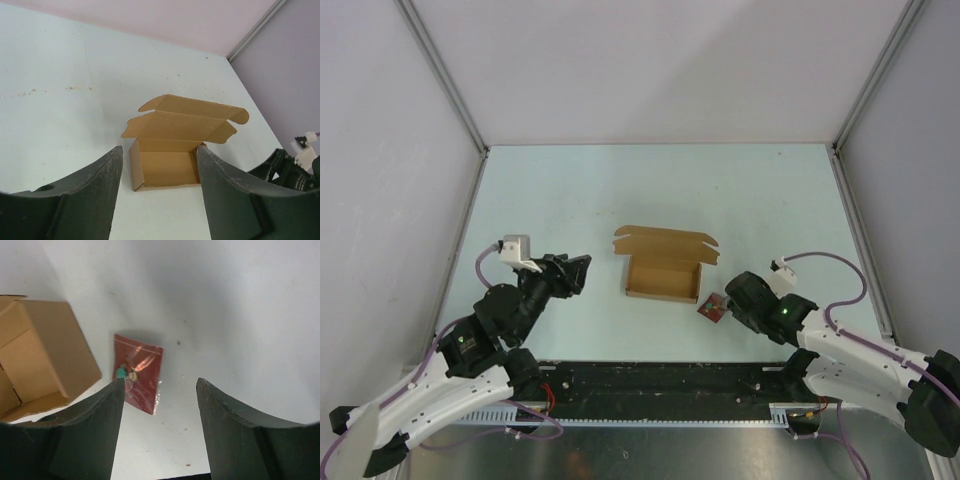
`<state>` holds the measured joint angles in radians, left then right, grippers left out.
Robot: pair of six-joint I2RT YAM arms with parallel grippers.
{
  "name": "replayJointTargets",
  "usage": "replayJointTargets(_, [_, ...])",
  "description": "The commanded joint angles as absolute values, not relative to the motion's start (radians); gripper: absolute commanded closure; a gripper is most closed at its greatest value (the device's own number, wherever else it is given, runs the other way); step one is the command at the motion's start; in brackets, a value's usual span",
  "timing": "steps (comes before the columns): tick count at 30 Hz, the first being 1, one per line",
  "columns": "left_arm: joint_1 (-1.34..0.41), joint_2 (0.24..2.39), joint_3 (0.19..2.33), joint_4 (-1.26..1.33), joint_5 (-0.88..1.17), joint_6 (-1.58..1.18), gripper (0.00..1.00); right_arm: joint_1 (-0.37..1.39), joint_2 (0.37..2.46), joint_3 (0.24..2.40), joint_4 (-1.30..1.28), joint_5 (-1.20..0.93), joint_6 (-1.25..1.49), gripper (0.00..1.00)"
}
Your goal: Fold the paper box
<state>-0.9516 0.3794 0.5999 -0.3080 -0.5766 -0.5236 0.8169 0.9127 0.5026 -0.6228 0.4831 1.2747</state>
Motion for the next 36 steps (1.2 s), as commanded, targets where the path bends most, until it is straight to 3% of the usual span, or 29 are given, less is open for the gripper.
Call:
replayJointTargets(1, [-0.954,0.387,0.6,-0.295,-0.587,-0.535,0.34,0.819,0.873,0.446,-0.588,0.434,1.425,0.37])
replayJointTargets(20, [-0.956,0.385,0.601,-0.296,-0.587,-0.528,0.32,0.769,0.974,0.258,-0.275,0.298,1.463,0.48])
replayJointTargets(23, [-0.954,0.387,0.601,-0.296,-0.586,-0.526,0.32,0.749,0.992,0.249,-0.244,0.281,1.454,0.55])
replayJointTargets(30, [-0.954,0.402,0.611,-0.296,-0.584,-0.52,0.31,0.742,0.994,0.242,-0.233,0.291,1.434,0.81])
replayJointTargets(36, [-0.956,0.408,0.612,-0.296,-0.584,-0.522,0.31,0.744,0.947,0.259,-0.284,0.325,1.408,0.95])
